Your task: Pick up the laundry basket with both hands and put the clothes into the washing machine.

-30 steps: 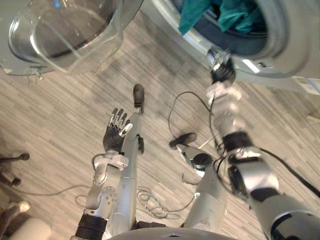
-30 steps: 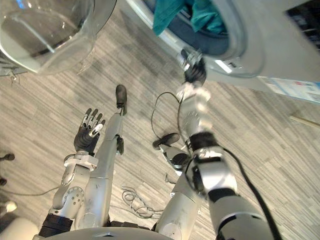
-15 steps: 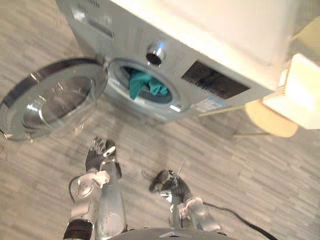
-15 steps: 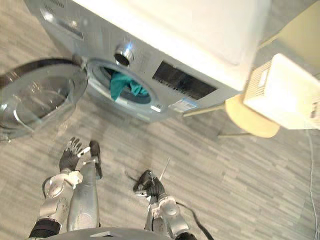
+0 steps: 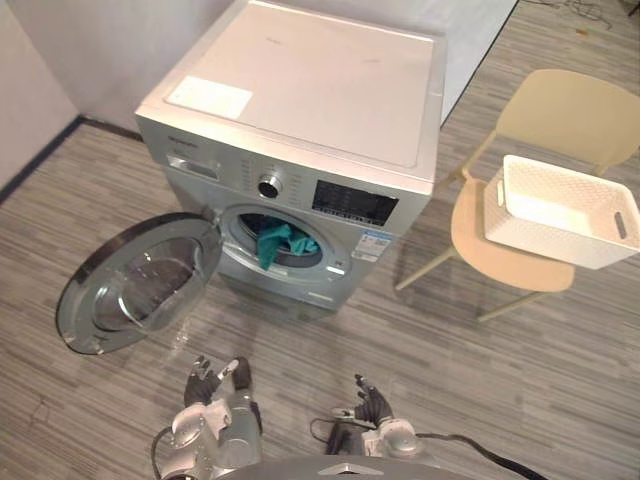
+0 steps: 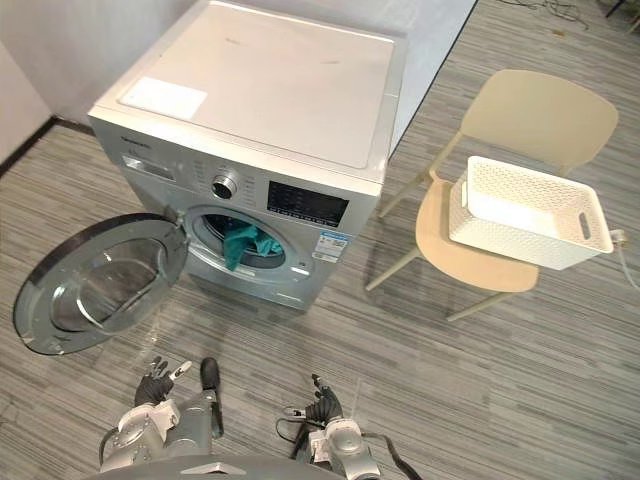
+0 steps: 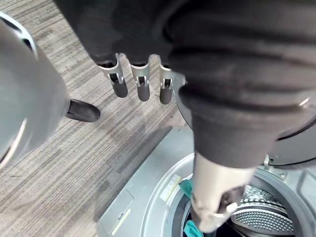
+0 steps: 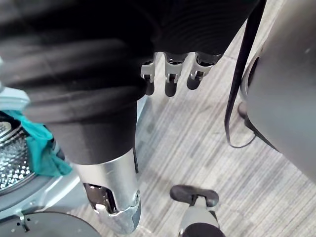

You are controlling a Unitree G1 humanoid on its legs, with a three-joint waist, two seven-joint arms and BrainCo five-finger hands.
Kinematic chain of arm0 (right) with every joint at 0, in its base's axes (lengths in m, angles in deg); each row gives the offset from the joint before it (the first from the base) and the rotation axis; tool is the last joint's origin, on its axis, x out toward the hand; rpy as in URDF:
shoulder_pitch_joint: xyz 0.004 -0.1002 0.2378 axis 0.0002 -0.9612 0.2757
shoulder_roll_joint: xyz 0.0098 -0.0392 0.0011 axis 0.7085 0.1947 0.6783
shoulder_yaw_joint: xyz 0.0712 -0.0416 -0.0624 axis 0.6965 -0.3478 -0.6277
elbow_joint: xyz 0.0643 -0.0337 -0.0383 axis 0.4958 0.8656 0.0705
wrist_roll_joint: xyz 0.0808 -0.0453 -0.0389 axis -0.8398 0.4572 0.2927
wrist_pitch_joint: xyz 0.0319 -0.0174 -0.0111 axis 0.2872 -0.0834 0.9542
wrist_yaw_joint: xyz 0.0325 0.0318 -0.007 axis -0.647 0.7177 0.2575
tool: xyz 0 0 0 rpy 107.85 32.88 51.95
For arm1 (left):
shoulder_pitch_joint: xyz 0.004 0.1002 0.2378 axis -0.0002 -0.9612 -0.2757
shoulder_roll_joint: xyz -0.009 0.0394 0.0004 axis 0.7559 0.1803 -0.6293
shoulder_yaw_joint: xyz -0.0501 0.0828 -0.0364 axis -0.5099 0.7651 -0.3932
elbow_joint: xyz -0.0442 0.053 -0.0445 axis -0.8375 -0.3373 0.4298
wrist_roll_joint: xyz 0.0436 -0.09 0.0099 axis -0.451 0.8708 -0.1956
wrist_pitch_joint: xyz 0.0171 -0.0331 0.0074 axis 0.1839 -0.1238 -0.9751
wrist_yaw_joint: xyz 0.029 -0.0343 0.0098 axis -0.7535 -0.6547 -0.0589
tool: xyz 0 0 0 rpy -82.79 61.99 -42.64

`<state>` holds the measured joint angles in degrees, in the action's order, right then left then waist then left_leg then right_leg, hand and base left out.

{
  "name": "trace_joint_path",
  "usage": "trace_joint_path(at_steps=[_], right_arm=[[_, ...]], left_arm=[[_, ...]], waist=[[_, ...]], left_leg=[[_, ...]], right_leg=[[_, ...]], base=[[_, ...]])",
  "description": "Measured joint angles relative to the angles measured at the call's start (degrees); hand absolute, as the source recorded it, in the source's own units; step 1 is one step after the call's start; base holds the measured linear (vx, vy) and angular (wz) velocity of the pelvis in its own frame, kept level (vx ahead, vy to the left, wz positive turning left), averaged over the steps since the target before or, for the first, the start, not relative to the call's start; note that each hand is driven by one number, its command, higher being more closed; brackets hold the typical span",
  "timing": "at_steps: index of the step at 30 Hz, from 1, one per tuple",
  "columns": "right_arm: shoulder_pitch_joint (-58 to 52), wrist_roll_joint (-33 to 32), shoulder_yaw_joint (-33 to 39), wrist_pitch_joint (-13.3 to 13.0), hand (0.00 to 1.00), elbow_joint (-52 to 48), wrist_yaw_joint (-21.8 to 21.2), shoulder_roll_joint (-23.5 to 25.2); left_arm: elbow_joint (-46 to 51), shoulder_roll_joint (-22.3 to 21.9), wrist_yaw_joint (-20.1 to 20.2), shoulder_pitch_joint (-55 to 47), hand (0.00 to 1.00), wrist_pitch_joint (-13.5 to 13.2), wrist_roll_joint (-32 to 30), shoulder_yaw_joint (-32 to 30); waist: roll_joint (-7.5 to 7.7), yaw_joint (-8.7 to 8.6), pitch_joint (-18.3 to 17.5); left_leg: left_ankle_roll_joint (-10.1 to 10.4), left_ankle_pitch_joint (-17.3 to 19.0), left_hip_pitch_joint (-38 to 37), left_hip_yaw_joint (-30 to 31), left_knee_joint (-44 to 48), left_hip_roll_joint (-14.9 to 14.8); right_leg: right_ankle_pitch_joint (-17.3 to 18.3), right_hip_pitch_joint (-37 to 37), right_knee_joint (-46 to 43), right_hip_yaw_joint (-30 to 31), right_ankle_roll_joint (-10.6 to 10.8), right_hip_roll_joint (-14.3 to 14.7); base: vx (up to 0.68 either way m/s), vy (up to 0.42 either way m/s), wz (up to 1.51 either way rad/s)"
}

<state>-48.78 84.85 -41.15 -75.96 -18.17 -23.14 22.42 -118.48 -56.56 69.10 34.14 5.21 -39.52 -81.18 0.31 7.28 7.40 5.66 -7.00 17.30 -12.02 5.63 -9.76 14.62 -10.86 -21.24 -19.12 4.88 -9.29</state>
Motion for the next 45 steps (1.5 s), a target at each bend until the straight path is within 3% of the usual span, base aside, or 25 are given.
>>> trace_joint_path(at_steps=[3,5,6,7,9,10,13,16,19,21,23,26,27,29,30,31,32,35,37,41,45], right_arm=[[0.9,0.5,3.0,0.5,0.00,2.5,0.0,0.0],[0.5,2.2,5.7,1.3,0.00,3.2,0.0,0.2],[0.4,2.2,6.8,1.3,0.00,3.5,0.0,0.4],[0.2,2.2,9.4,1.3,0.00,5.2,0.1,-0.1],[-0.2,2.2,11.5,1.7,0.00,6.2,0.5,-2.0],[-0.1,1.9,13.5,2.4,0.00,7.8,0.8,-2.5],[0.0,1.5,15.2,2.5,0.00,8.1,0.7,-1.2],[0.0,-0.3,16.4,2.5,0.00,8.5,1.1,-1.0],[-0.4,-2.7,19.4,2.4,0.00,8.7,1.3,-0.4],[-0.4,-3.3,21.5,2.4,0.00,9.1,1.3,0.1],[-0.4,-4.0,22.7,2.4,0.00,9.1,1.2,0.1],[-0.1,-5.1,23.6,2.4,0.00,9.1,1.2,0.1],[0.2,-5.2,23.5,2.4,0.00,9.0,1.2,0.1],[0.3,-5.3,23.5,2.3,0.00,8.9,1.2,0.2],[0.3,-5.3,23.4,2.4,0.00,9.0,1.2,0.3],[0.0,-5.8,22.9,2.4,0.00,8.8,1.1,0.1],[-0.1,-5.9,22.9,2.4,0.00,8.5,1.1,-0.1],[0.0,-7.3,20.6,2.3,0.00,6.3,1.1,-2.4],[-0.2,-7.4,19.6,2.4,0.00,5.1,1.1,-3.2],[-0.2,-6.8,14.5,2.4,0.00,5.0,0.9,-3.3],[0.0,-4.6,12.1,2.2,0.00,4.9,-0.2,-3.4]], left_arm=[[0.1,-0.6,0.0,-1.2,0.00,0.0,0.7,0.3],[0.1,-0.4,0.1,-1.8,0.00,0.1,1.2,1.3],[0.2,-0.2,0.1,-1.7,0.00,0.1,1.3,1.5],[-0.1,0.4,0.6,-1.5,0.00,0.3,1.7,2.0],[-0.7,0.0,0.7,-2.0,0.00,0.6,1.9,2.3],[-2.3,0.7,0.7,-1.7,0.00,0.6,2.4,2.7],[-4.0,3.5,0.7,0.1,0.00,0.7,2.8,2.8],[-7.5,4.7,0.6,0.7,0.00,1.0,2.7,2.9],[-9.6,4.5,0.8,0.7,0.00,1.7,1.8,5.5],[-9.9,4.5,0.8,0.7,0.00,1.8,0.9,6.3],[-11.1,4.6,0.8,1.4,0.00,1.8,0.6,6.6],[-11.1,4.7,0.8,2.2,0.00,1.8,0.6,6.7],[-11.1,5.0,0.8,2.3,0.00,1.8,0.6,6.7],[-11.1,5.7,0.9,2.5,0.00,1.8,0.7,6.6],[-11.0,6.0,0.9,2.5,0.00,1.8,0.7,6.6],[-10.6,6.4,0.9,2.6,0.00,1.9,1.2,6.5],[-10.5,6.4,0.9,2.8,0.00,1.9,1.5,6.5],[-10.4,4.8,1.2,4.0,0.00,1.8,4.3,6.6],[-9.9,4.4,1.3,4.9,0.00,1.8,5.2,6.6],[-7.9,4.5,1.4,4.5,0.00,1.6,5.4,6.7],[-8.1,4.4,2.4,4.1,0.00,1.6,6.3,8.4]], waist=[[-0.56,-0.10,-0.7],[-0.09,-0.90,-2.4],[0.78,-1.14,-2.2],[0.90,-1.77,-2.4],[-1.24,-3.06,-3.8],[-2.12,-4.01,-5.4],[-0.92,-4.91,-5.7],[-0.74,-5.61,-5.5],[-0.58,-7.71,-5.5],[-0.54,-7.74,-5.5],[-0.44,-8.01,-5.5],[-0.42,-8.35,-5.3],[-0.82,-8.69,-5.2],[-0.84,-8.73,-4.5],[-0.52,-8.74,-4.4],[0.60,-8.92,-4.4],[0.62,-9.14,-4.4],[-2.29,-8.67,-3.5],[-3.10,-8.94,-3.4],[-3.17,-8.58,-3.3],[-3.39,-8.03,-3.3]], left_leg=[[0.5,-0.3,-1.8,2.7,-0.2,1.6],[1.5,1.0,-2.9,2.2,-1.6,2.4],[0.0,1.5,-2.5,1.4,0.9,2.8],[-3.8,4.4,-2.3,1.1,10.4,2.7],[-1.4,7.7,-4.6,2.8,10.3,2.5],[-1.9,8.2,-6.8,1.8,5.9,3.5],[-2.5,5.6,-8.9,-1.2,0.4,4.8],[-2.8,4.6,-13.2,-4.5,-3.3,5.5],[-2.0,3.5,-17.1,-5.7,-7.9,6.5],[-2.1,3.5,-18.7,-5.6,-10.0,7.0],[-2.3,3.7,-18.6,-7.0,-10.0,6.9],[-1.8,4.6,-18.5,-11.2,-10.0,6.4],[-0.8,5.5,-18.5,-13.6,-9.6,4.8],[0.1,6.6,-18.6,-15.4,-7.6,3.3],[0.1,7.3,-18.6,-16.4,-6.4,2.8],[0.3,9.2,-18.6,-18.1,-2.5,1.8],[0.7,10.4,-18.3,-18.5,-0.5,1.0],[2.3,15.8,-18.0,-18.0,6.1,-2.8],[2.5,16.0,-17.7,-19.1,6.1,-3.6],[4.4,16.3,-20.2,-18.9,7.3,-8.6],[4.8,16.0,-20.4,-16.0,9.0,-12.0]], right_leg=[[-0.5,1.7,-0.4,0.1,0.3,-1.5],[-3.4,2.8,0.6,-2.1,-0.5,-3.4],[-5.0,2.9,0.7,-3.3,-0.6,-4.6],[-5.8,4.7,2.1,-3.0,0.3,-6.3],[-6.9,6.5,5.4,-1.6,2.1,-5.2],[-8.3,8.5,11.2,0.4,2.9,-4.3],[-12.1,8.9,17.8,2.9,3.1,-4.2],[-13.0,9.4,19.0,6.4,3.0,-4.2],[-13.6,10.4,20.2,8.2,3.3,-4.2],[-13.9,10.0,21.0,10.0,3.2,-3.8],[-14.3,8.8,21.7,12.2,2.7,-3.3],[-15.5,5.9,22.1,12.9,-0.5,-2.8],[-15.2,4.7,21.8,6.5,-6.4,-2.8],[-15.1,4.2,21.5,1.8,-8.2,-3.2],[-15.5,4.0,21.1,0.8,-8.1,-3.5],[-19.1,2.9,19.6,1.4,-6.2,-4.0],[-20.0,2.7,19.1,1.4,-4.2,-4.0],[-20.9,1.7,19.1,0.9,-1.6,-1.5],[-22.4,2.4,22.9,1.2,0.7,-0.2],[-21.9,6.7,25.9,0.5,-0.1,4.9],[-20.2,8.7,26.0,-0.6,-1.0,7.8]], base=[[0.05,0.028,0.02],[0.08,0.028,0.13],[0.15,0.060,0.04],[0.12,0.061,-0.05],[0.07,0.115,-0.21],[0.04,0.180,-0.35],[-0.01,0.101,-0.47],[-0.06,0.059,-0.64],[-0.07,0.041,-0.38],[-0.06,0.038,-0.56],[-0.04,0.039,-0.73],[0.01,0.023,-0.85],[0.08,0.007,-1.00],[0.09,-0.013,-0.95],[0.16,-0.075,-0.94],[0.17,-0.095,-0.73],[0.18,-0.107,-0.78],[0.16,-0.122,-0.95],[0.09,-0.093,-0.38],[0.11,-0.125,-0.12],[0.08,-0.103,0.07]])
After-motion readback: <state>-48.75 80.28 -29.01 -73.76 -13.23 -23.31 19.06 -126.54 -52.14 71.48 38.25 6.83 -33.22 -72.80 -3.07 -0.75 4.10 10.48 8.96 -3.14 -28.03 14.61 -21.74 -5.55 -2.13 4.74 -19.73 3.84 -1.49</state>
